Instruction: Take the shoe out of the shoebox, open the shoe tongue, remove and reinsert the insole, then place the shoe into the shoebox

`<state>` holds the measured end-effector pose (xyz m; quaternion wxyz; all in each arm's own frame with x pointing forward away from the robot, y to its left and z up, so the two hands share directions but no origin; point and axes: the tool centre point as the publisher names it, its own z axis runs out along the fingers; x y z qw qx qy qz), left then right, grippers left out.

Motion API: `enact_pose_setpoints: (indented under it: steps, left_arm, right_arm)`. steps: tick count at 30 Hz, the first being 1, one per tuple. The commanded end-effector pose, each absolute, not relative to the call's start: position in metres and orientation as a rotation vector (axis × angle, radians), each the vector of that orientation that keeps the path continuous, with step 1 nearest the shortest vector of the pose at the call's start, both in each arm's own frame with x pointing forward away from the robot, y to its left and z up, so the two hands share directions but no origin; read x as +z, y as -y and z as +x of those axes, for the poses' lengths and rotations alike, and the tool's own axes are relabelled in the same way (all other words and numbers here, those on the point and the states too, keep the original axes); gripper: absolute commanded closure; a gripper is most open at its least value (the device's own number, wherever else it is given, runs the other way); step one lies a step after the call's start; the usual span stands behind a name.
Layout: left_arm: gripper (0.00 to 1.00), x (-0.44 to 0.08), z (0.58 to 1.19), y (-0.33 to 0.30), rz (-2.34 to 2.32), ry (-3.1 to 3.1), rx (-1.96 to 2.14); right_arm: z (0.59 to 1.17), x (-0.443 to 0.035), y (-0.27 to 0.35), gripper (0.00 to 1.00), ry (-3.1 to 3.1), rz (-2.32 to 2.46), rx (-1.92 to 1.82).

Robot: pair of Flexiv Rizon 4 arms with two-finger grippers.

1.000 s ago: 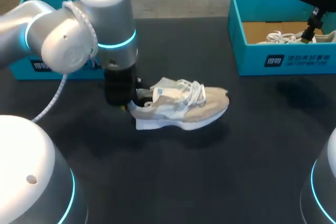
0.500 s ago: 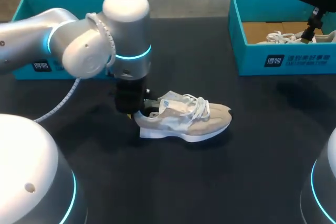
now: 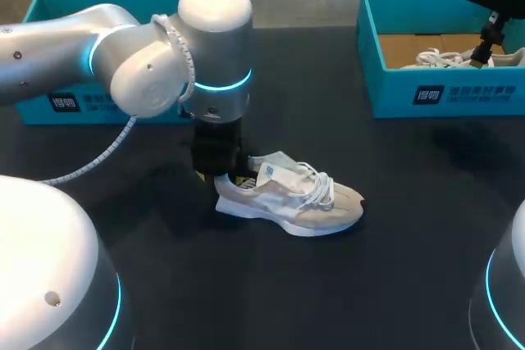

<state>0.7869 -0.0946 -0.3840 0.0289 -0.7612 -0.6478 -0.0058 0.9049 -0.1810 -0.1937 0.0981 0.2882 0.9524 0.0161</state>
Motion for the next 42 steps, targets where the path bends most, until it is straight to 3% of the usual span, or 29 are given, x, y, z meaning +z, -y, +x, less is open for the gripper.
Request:
enact_pose_setpoints:
  steps: [1, 20, 42]
  left_arm:
    - [0.0, -0.369, 0.778, 0.089, -2.371, 2.021, -0.025]
    - [0.0, -0.308, 0.778, 0.063, -2.393, 2.309, 0.335]
    - [0.0, -0.304, 0.759, 0.019, -2.222, 2.542, 1.176]
  right_arm:
    - [0.905, -0.194, 0.181, 0.0, -2.82, 0.853, 0.049]
    - [0.905, -0.194, 0.181, 0.0, -2.82, 0.853, 0.049]
    - [0.905, -0.194, 0.181, 0.0, -2.82, 0.853, 0.049]
